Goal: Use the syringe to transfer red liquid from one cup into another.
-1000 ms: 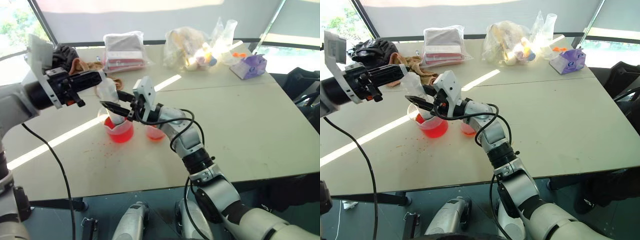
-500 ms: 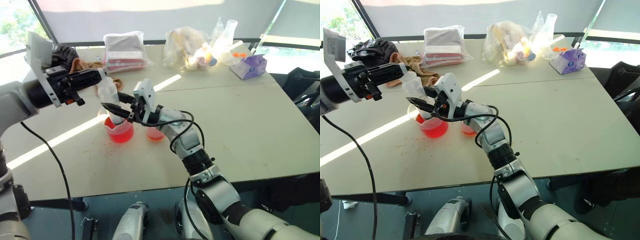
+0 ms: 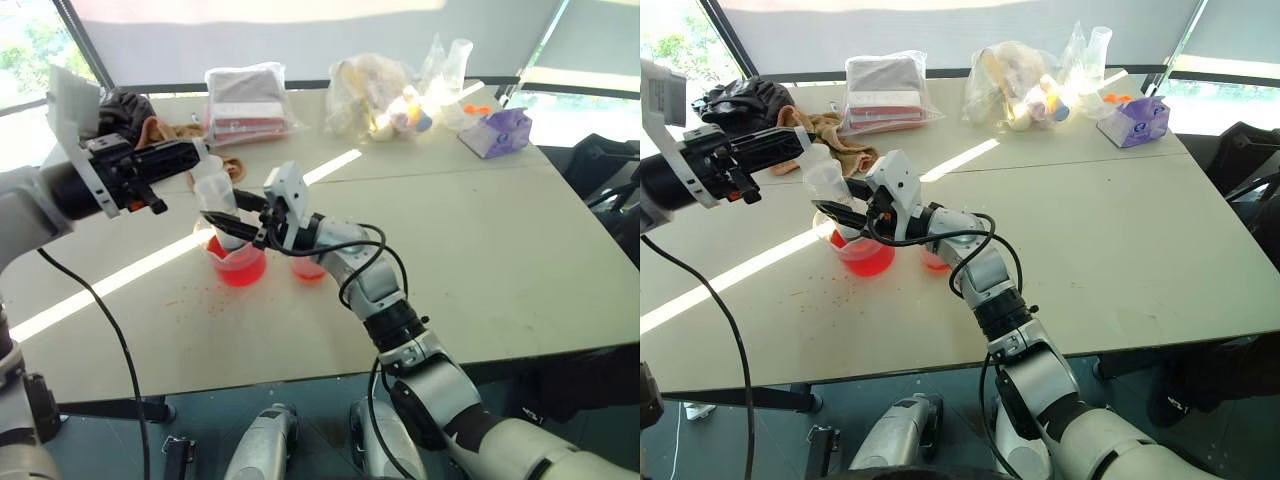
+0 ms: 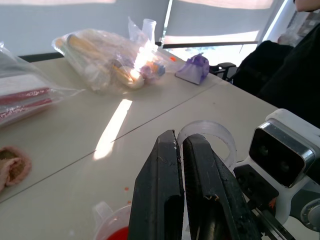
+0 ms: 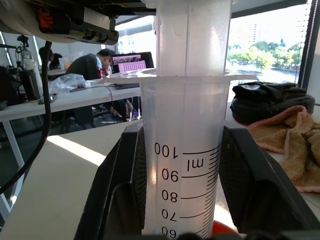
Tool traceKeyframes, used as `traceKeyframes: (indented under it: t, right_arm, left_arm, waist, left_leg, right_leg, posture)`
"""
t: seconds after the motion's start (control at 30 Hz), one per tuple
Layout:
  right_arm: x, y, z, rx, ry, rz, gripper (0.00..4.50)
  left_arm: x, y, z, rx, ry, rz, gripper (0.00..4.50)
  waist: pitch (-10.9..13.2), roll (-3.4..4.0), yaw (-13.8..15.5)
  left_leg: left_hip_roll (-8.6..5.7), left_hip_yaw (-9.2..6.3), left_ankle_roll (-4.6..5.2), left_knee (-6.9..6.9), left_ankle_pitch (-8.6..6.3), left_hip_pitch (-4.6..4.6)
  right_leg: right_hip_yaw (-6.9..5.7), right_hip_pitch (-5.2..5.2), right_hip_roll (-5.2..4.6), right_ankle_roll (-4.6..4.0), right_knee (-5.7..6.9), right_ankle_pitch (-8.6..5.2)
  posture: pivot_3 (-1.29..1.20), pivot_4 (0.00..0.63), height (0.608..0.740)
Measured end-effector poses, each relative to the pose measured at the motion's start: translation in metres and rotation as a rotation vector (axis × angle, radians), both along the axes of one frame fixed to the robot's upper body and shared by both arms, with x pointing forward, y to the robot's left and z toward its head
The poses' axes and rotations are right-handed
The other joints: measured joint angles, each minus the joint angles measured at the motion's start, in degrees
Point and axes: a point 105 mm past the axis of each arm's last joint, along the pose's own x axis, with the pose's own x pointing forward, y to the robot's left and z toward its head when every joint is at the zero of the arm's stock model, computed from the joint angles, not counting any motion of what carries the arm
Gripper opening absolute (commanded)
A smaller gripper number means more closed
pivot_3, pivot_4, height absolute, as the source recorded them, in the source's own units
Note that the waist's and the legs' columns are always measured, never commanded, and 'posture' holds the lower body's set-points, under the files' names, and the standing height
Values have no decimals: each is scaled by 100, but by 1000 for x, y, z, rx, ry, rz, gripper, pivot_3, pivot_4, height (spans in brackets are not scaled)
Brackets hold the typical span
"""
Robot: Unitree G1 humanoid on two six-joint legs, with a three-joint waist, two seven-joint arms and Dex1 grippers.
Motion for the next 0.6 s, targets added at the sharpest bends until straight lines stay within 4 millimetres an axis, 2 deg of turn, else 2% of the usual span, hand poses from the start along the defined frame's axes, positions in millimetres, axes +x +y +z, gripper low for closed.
traceKeyframes:
  t: [0.07,0.3,0.6]
  right_arm:
    - [-1,2,-2,-9,1,8,1430]
    - [-5,5,-6,-26,1,30,1430]
    - [-12,8,2,-28,-38,61,1430]
  left_arm:
    - [-2,2,-3,7,-3,12,25]
    - [-6,3,-8,28,-14,30,2042]
    - [-18,8,-4,15,-51,37,2042]
  waist:
    - [0,0,-2]
    - [0,0,1]
    - [0,0,-10]
  left_leg:
    - [0,0,0,-1,0,0]
    - [0,0,-1,-1,0,0]
    - [4,1,-2,-4,-1,1]
  right_leg:
    - [0,0,0,0,0,0]
    - [1,0,0,-1,-1,0]
    - [1,-2,2,-1,-1,0]
  posture:
    - [0,150,734]
    - [0,150,734]
    - [0,150,734]
